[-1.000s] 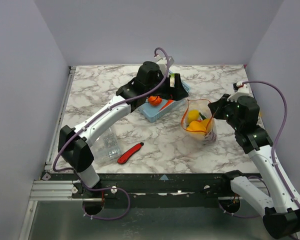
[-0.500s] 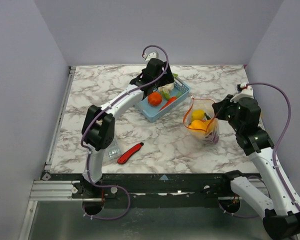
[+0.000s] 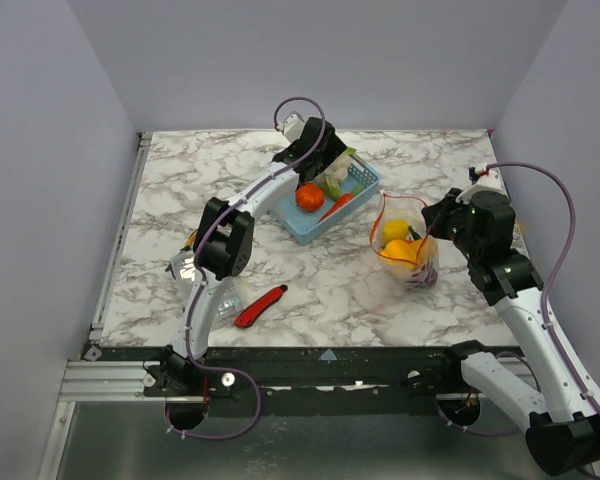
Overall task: Place the food in the zip-top bag and seal the zipper
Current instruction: Move the fake vegetable to the bin, then pick up the fake vegetable from the bin, then place the fake vegetable in the zipper food storage bag.
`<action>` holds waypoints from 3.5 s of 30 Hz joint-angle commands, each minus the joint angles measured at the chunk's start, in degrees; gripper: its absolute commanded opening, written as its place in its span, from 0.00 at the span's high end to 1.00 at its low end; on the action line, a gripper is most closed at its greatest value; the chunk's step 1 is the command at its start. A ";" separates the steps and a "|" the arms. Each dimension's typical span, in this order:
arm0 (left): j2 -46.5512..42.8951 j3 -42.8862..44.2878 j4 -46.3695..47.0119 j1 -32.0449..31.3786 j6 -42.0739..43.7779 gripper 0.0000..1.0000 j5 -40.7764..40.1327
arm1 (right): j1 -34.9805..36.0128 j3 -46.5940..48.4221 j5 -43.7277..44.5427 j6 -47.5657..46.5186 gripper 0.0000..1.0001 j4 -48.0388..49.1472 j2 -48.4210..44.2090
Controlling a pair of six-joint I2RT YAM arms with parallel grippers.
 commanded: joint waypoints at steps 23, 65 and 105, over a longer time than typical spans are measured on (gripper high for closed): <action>-8.60 -14.58 -8.23 5.80 6.31 0.11 8.35 | 0.10 -0.96 -0.41 -0.09 1.00 1.69 0.72; 6.00 7.85 -13.10 3.08 -0.58 0.87 7.68 | 0.14 -1.79 0.02 0.18 1.00 2.46 0.98; -44.04 -20.05 -16.99 -13.46 34.58 1.00 27.09 | 0.15 -1.15 -7.56 0.10 1.00 3.17 0.24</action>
